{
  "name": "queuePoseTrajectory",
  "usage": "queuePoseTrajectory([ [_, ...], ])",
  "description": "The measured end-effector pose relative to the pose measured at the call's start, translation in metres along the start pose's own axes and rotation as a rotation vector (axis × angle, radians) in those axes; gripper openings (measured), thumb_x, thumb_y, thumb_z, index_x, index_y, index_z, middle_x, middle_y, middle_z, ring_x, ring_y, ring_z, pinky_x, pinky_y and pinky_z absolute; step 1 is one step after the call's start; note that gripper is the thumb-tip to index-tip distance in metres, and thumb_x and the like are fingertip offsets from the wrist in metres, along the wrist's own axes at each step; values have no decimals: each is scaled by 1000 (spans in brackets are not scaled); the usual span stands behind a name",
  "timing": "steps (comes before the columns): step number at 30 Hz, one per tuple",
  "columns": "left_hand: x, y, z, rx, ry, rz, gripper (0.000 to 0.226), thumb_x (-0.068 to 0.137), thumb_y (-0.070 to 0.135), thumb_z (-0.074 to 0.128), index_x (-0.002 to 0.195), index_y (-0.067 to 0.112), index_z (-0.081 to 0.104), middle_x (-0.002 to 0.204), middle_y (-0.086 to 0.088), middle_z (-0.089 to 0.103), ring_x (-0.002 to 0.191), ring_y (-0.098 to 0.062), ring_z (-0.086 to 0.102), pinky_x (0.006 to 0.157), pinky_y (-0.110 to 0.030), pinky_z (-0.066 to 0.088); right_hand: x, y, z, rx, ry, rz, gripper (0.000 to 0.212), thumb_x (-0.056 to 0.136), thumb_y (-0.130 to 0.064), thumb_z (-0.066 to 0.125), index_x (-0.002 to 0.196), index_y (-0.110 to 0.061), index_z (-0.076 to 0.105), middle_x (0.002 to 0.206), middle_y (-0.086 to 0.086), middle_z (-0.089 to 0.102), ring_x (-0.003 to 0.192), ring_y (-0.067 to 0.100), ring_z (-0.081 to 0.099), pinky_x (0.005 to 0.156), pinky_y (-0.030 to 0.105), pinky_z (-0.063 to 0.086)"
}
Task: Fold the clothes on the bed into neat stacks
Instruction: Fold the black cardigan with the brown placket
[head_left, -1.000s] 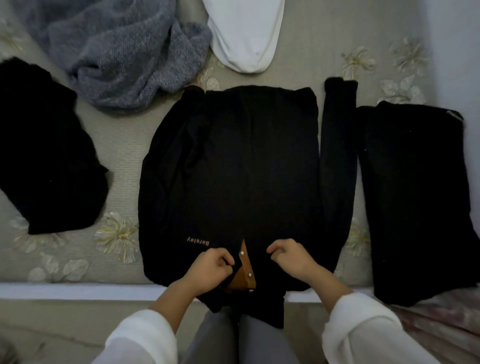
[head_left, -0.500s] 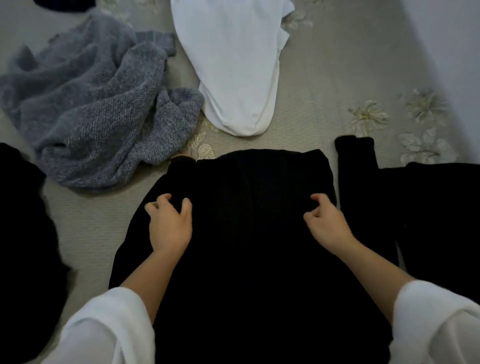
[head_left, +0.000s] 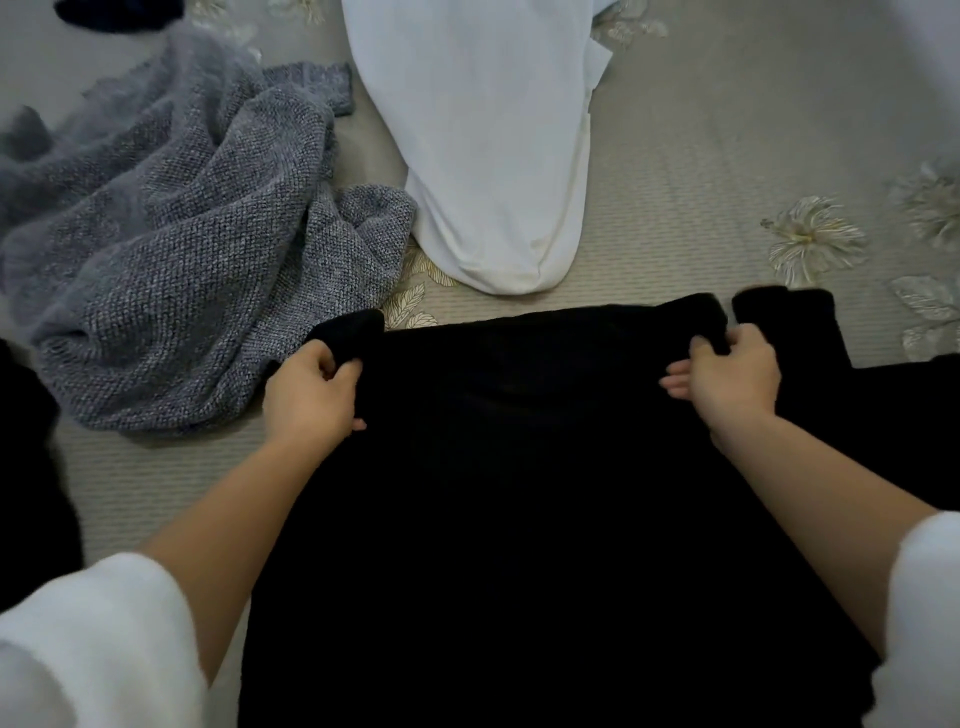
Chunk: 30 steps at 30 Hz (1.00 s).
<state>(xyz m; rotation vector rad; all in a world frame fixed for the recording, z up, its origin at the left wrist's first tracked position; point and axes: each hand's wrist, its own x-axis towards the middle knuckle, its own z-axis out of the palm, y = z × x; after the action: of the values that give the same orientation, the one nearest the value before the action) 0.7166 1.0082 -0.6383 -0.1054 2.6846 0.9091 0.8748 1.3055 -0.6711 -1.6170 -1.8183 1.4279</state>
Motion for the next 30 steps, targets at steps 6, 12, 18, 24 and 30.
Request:
queuePoseTrajectory([
  [6,4,-2,11,-26,104,102,29,83,32,67,106,17,56,90,1,61,92,-23,58,77,-28,36,10,4,1,-63,45,-60,49,91,-17,59,135,-7,37,75,-5,62,99,23,65,99,40,46],
  [12,22,5,9,197,32,150,49,85,37,65,130,23,50,105,-10,69,97,-31,64,90,-37,47,4,1,2,-245,-95,-151,84,89,-18,64,153,-22,10,93,-1,56,83,11,53,82,25,35],
  [18,15,-2,-12,-472,282,5,10,98,23,47,100,16,54,77,-3,68,53,-7,65,43,-20,49,-5,10,4,-406,-214,-282,84,93,-19,60,154,-23,2,132,15,34,109,22,46,98,33,38],
  [24,-3,-31,-27,-552,492,8,49,88,13,52,135,17,39,133,-7,53,122,-15,53,108,-32,39,-18,19,12,-656,-174,-429,71,97,-27,48,153,-27,5,139,19,29,123,37,30,107,46,24],
  [30,-15,-25,-22,248,568,371,54,78,17,59,131,14,49,139,-15,39,124,-34,35,100,-46,29,-24,28,19,-741,-124,-478,64,98,-29,46,153,-30,13,142,15,27,123,37,26,104,52,25],
])
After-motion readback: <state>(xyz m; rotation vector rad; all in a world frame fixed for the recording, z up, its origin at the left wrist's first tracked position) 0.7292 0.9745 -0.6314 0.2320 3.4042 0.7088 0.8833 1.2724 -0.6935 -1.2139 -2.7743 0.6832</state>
